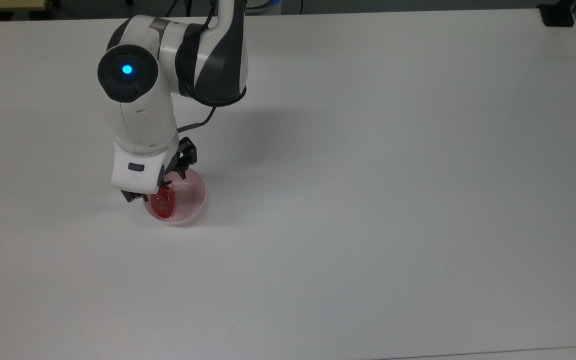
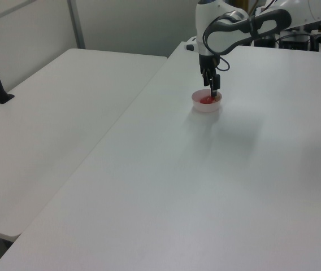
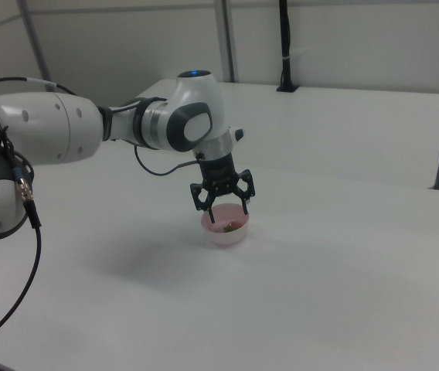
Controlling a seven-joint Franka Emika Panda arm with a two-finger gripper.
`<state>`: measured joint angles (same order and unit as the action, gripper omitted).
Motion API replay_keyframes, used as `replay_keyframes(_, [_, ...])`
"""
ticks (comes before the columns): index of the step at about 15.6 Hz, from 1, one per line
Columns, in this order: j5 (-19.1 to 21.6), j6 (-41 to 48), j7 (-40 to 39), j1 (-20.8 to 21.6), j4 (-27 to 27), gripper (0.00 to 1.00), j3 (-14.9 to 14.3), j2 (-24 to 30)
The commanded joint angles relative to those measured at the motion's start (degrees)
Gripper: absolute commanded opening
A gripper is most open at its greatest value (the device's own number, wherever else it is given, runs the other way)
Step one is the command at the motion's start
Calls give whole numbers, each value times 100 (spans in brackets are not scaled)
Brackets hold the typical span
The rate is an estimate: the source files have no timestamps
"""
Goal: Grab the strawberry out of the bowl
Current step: 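Close the gripper on the red strawberry inside the bowl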
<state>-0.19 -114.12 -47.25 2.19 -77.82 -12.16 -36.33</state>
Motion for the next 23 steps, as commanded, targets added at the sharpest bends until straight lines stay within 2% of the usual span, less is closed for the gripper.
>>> replay_keyframes(1, [-78,-163,-48,167,-84,83,-94,-76])
replay_keyframes(5, [-69,-390,172,211,-102,83,-94,-155])
replay_keyframes(8, [-87,-707,242,255,-339,79,-85,-164])
replay_keyframes(11, [-113,-734,234,255,-357,75,-85,-164])
replay_keyframes(12, [-217,-734,234,264,-444,74,-94,-164])
replay_keyframes(15, [-613,-743,190,290,-603,56,-68,-164])
replay_keyframes(23, [-553,-673,251,325,-585,39,-68,-67])
